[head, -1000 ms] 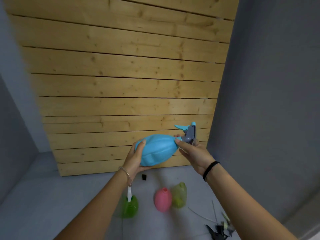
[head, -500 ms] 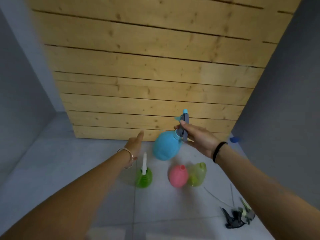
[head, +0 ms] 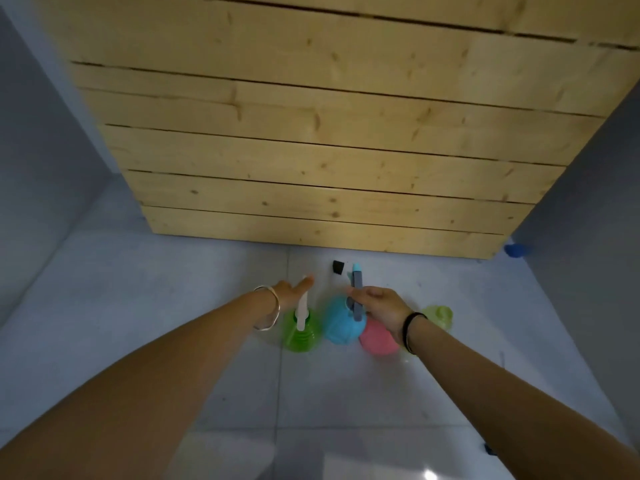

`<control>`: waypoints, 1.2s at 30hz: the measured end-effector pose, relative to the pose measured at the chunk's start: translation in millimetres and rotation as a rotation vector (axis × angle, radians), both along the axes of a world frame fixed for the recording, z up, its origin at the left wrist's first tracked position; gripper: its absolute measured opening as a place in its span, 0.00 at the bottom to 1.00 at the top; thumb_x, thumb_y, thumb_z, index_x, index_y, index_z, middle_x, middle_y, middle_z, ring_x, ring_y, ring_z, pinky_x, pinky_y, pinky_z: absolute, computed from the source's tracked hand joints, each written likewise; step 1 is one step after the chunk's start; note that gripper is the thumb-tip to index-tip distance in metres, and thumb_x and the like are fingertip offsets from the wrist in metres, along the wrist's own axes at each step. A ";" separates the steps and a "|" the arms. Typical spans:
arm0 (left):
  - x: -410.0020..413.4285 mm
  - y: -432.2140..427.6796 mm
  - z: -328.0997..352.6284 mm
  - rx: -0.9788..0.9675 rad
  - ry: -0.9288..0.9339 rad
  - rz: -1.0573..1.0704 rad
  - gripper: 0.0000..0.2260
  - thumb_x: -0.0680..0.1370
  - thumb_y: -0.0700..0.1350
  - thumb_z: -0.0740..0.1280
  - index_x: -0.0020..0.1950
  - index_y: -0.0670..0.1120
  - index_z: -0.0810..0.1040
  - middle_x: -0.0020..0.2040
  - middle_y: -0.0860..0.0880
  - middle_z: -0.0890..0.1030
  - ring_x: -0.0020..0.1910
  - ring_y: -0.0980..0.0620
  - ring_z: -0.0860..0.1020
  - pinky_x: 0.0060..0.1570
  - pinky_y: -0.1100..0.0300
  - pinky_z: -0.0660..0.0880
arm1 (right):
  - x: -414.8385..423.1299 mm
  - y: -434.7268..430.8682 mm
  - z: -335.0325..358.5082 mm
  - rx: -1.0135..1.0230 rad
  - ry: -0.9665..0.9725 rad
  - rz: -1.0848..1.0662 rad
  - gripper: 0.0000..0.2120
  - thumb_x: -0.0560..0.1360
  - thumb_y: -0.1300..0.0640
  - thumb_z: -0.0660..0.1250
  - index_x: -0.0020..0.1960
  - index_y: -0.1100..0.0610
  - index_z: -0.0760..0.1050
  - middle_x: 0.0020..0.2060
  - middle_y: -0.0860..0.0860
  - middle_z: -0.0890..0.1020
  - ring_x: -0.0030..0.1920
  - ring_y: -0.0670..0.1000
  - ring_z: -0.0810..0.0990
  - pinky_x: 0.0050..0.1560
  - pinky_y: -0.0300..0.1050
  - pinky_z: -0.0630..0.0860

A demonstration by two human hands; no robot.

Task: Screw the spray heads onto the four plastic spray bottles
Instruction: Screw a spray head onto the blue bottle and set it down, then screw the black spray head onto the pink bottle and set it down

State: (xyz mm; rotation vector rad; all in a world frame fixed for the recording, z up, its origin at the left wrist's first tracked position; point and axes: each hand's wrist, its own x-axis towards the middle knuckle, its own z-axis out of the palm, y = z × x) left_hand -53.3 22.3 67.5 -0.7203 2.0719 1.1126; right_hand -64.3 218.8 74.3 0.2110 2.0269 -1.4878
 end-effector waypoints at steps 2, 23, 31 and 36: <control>0.4 -0.1 -5.7 0.007 -0.036 -0.033 0.37 0.75 0.67 0.50 0.76 0.43 0.56 0.75 0.42 0.61 0.70 0.40 0.65 0.67 0.45 0.67 | -0.5 -2.4 -8.8 0.007 -0.014 -0.009 0.14 0.75 0.49 0.66 0.37 0.58 0.78 0.41 0.53 0.81 0.45 0.48 0.79 0.37 0.30 0.71; 3.3 -2.3 -21.4 0.086 -0.064 -0.052 0.30 0.78 0.63 0.50 0.69 0.42 0.67 0.69 0.41 0.71 0.61 0.44 0.73 0.56 0.54 0.72 | 14.6 -10.9 -43.4 0.003 -0.091 -0.132 0.13 0.66 0.44 0.73 0.44 0.52 0.81 0.53 0.56 0.83 0.56 0.57 0.81 0.63 0.56 0.74; 1.0 -5.9 -17.3 0.028 -0.034 -0.019 0.31 0.77 0.63 0.51 0.71 0.43 0.66 0.70 0.43 0.69 0.65 0.44 0.71 0.57 0.52 0.72 | 12.1 -7.1 -27.5 0.034 -0.055 -0.129 0.18 0.72 0.50 0.71 0.56 0.60 0.81 0.46 0.52 0.84 0.45 0.45 0.81 0.49 0.36 0.77; 2.1 -9.1 -13.8 0.004 -0.016 -0.016 0.31 0.76 0.64 0.53 0.71 0.44 0.66 0.70 0.43 0.69 0.63 0.44 0.72 0.55 0.53 0.72 | 1.7 17.4 -7.8 -0.033 0.040 -0.281 0.16 0.71 0.54 0.72 0.56 0.60 0.79 0.48 0.51 0.82 0.43 0.46 0.78 0.35 0.28 0.74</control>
